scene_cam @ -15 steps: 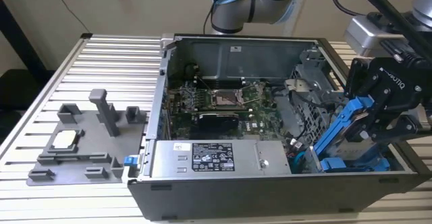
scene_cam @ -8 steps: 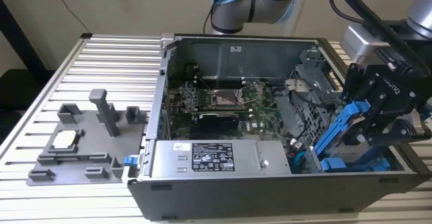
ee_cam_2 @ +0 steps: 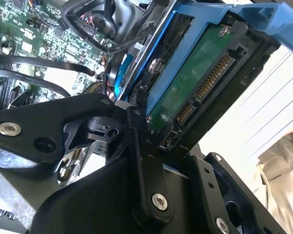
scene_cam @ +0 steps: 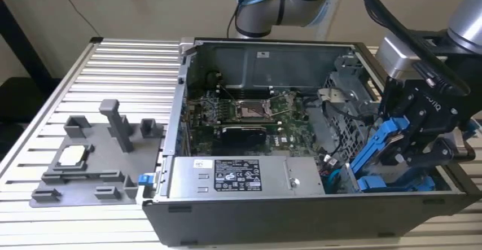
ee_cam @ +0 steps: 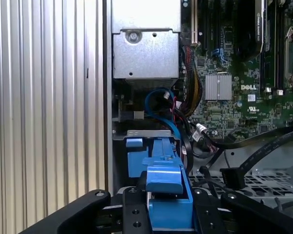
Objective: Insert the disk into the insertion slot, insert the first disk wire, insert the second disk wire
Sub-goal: 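Insert the disk into the insertion slot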
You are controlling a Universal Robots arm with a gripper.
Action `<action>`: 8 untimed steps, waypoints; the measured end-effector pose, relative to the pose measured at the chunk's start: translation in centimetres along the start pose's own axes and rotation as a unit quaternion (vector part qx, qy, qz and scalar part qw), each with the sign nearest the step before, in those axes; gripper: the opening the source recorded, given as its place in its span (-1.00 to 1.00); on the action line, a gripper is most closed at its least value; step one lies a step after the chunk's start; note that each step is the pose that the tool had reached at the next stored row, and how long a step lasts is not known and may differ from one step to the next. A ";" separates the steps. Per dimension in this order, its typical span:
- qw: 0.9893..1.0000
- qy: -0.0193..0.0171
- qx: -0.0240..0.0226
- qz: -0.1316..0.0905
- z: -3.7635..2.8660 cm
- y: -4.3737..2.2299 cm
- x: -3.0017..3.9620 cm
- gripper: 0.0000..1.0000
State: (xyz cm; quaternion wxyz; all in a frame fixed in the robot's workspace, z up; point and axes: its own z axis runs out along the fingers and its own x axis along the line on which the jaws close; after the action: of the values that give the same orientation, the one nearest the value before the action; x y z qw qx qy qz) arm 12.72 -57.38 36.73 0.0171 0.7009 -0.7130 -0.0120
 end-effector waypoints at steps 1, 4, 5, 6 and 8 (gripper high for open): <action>1.000 0.000 0.000 0.000 0.01 0.00 0.00 -0.34; 1.000 0.000 0.000 0.000 0.02 0.00 0.01 -0.34; 1.000 0.000 0.000 0.000 0.02 0.00 0.00 -0.34; 1.000 0.000 0.000 0.000 0.02 0.00 0.00 -0.34; 1.000 0.000 0.000 0.000 0.03 0.00 0.00 -0.34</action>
State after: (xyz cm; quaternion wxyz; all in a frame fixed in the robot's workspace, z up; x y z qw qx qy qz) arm 12.72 -57.38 36.71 0.0170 0.7009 -0.7130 -0.0120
